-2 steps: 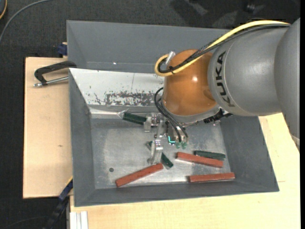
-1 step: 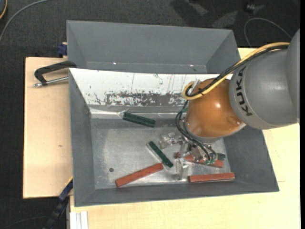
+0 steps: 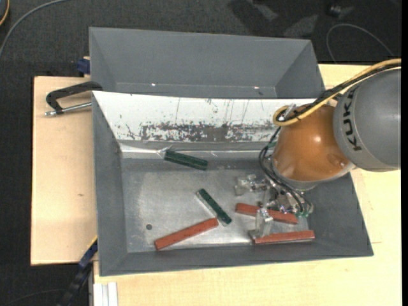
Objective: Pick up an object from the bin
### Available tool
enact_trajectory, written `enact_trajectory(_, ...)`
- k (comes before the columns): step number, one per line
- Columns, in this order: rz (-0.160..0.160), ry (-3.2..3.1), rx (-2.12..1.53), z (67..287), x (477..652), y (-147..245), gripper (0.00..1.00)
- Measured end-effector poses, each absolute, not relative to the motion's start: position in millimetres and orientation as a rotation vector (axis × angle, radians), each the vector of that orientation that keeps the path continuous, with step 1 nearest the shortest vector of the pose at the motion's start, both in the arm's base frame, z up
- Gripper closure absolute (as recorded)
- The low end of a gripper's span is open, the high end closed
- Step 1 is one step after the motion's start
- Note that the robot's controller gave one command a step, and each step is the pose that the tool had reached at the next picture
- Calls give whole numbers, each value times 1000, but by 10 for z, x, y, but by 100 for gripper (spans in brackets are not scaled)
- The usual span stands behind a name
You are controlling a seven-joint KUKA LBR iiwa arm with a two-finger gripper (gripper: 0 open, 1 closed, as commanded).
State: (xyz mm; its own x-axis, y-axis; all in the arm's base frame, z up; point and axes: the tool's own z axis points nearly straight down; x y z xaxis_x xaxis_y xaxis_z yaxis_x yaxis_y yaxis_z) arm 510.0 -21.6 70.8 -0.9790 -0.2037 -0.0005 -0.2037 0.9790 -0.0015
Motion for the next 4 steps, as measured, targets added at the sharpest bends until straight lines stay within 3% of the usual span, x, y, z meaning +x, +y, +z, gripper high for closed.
enact_trajectory(1,2,3123,-330,710,5100,-179,100)
enact_trajectory(2,2,3123,-330,710,5101,-179,0)
enact_trajectory(3,2,3123,-330,709,5100,-180,100)
enact_trajectory(4,-1,3107,-347,3117,5192,80,100)
